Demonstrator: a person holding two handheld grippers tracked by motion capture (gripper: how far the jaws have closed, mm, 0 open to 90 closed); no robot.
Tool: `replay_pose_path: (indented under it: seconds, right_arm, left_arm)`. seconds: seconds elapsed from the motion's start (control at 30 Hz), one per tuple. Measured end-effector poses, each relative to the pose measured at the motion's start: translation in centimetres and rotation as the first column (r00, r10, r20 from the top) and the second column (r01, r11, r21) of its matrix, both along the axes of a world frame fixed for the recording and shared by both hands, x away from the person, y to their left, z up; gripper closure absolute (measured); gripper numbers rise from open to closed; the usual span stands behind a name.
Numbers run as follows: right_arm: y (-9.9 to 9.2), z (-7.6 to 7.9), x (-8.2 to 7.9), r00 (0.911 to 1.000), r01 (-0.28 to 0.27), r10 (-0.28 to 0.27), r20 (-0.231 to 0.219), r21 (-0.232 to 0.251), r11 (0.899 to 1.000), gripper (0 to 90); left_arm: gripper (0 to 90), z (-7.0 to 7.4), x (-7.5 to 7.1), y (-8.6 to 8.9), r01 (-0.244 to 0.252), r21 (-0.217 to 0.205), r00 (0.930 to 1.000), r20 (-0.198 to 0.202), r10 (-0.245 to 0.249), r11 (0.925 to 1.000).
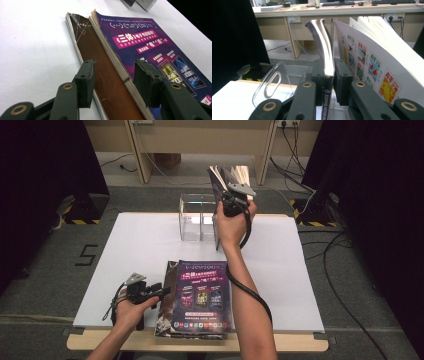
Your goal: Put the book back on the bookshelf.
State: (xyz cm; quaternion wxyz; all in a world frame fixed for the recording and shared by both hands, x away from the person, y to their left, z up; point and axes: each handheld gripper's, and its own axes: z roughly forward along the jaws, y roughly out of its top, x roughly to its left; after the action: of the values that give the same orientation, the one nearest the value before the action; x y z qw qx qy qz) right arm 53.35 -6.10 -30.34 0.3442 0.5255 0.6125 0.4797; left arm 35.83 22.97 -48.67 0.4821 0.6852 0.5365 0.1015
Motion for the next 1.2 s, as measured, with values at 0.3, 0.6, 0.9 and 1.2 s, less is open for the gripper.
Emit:
replay_pose_path:
  seconds: [0.3, 0.6, 0.9, 1.2]
  right_arm:
    - [-0.2, 0.0, -0.1, 0.9985, 0.054, -0.054, -0.007, 0.007, 0.999, 80.5]
    - [-0.1, -0.3, -0.3, 0.9989, 0.046, -0.046, -0.004, -0.012, 0.999, 69.1]
    - [-0.1, -0.3, -1.0, 0.9999, 0.014, -0.014, 0.005, -0.011, 1.0, 65.6]
    - [-0.4, -0.6, -1.7, 1.0, 0.001, -0.001, 0.003, -0.008, 1.0, 64.3]
  left_arm:
    - [50.7, 0.1, 0.0, 0.0, -0.001, -0.001, 1.0, -0.001, 0.001, 1.0]
    - [50.6, 0.1, 0.0, 0.1, -0.005, -0.004, 1.0, 0.0, 0.005, 1.0]
    - [50.3, 0.1, 0.0, 0.1, -0.007, -0.008, 1.0, 0.001, 0.007, 0.9999]
    - [50.1, 0.1, -0.1, 0.0, -0.006, -0.007, 1.0, 0.001, 0.006, 1.0]
